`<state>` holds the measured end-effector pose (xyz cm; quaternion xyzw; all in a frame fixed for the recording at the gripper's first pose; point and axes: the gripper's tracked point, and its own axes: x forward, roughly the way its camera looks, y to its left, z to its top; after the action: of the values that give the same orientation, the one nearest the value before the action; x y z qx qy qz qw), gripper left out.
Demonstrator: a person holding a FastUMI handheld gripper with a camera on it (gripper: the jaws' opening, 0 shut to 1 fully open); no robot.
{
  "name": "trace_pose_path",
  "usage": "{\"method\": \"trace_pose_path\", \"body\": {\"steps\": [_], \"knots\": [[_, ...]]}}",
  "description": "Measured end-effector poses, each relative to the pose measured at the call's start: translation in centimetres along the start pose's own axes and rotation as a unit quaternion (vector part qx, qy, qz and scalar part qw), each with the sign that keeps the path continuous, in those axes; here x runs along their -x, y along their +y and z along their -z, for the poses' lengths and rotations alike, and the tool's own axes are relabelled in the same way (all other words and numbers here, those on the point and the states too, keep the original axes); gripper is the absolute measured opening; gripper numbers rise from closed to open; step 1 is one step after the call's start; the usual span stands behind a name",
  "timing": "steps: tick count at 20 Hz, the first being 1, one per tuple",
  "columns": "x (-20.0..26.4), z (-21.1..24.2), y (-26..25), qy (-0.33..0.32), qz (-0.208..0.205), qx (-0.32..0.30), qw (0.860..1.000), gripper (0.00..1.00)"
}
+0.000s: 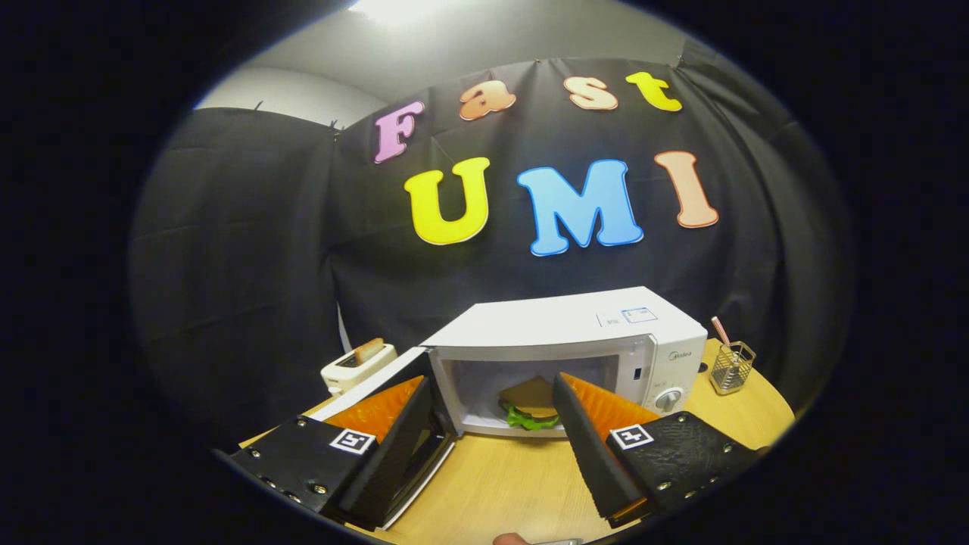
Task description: Open the microwave, put the food inside, and close the microwave door.
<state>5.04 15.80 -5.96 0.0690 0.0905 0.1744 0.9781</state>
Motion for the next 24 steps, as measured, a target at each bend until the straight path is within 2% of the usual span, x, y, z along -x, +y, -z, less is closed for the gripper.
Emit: {"method": "trace_pose_path", "body": {"steps": [5, 10, 15, 20, 24], "knots": [[2.6, -1.7, 5.9, -0.01, -0.086, -0.002, 0.996, 0.97], [4.8, -2.2, 13.2, -0.012, -0.186, 0.014, 0.982, 0.97], [6.9, -1.7, 20.0, -0.003, -0.279, 0.022, 0.96, 0.97], [9.7, 0.2, 26.1, 0.012, -0.362, 0.026, 0.932, 0.97], [10.7, 4.4, 28.7, 0.049, -0.396, 0.042, 0.916, 0.98]]}}
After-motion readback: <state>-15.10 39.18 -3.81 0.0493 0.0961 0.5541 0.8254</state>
